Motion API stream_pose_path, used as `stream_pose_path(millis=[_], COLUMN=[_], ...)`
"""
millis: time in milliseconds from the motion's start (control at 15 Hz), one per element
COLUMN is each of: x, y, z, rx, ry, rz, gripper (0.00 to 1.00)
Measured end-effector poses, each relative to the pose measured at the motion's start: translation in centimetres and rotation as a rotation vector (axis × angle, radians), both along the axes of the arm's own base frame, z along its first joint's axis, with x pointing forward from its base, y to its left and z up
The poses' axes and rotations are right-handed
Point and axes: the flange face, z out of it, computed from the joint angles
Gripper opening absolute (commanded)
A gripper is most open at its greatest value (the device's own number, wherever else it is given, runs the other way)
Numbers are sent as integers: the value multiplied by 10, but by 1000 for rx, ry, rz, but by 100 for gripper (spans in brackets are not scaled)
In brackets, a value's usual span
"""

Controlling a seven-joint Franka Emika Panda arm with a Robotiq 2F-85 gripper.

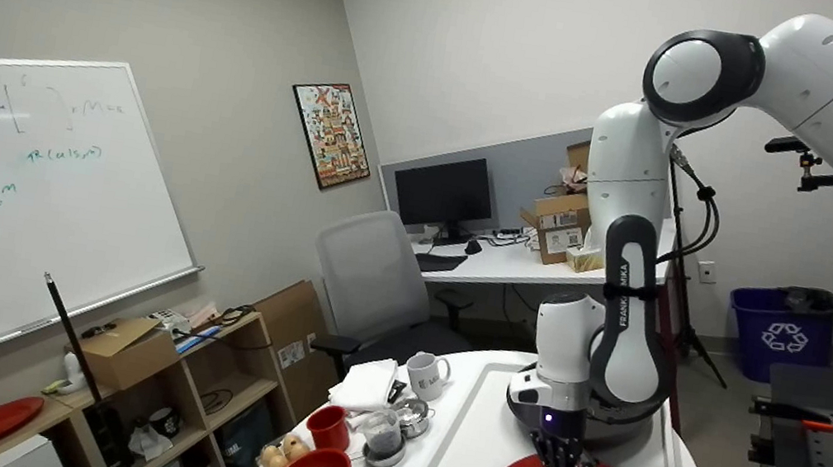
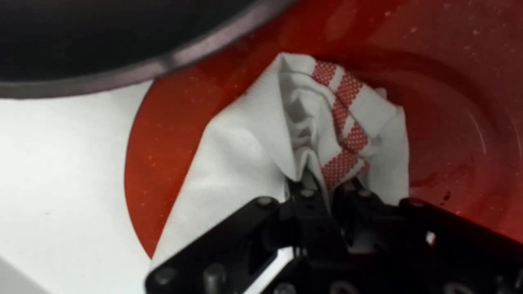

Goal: Use the cloth to wipe the brown plate

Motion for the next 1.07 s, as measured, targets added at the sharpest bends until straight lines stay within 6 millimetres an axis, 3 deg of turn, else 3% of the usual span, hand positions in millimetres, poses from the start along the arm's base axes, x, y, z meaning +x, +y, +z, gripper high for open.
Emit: stream_pose_path(millis=[1067], x=[-52], y=[44], z=[-2], rx=[-30], ry=[135], rz=[193], gripper=[3])
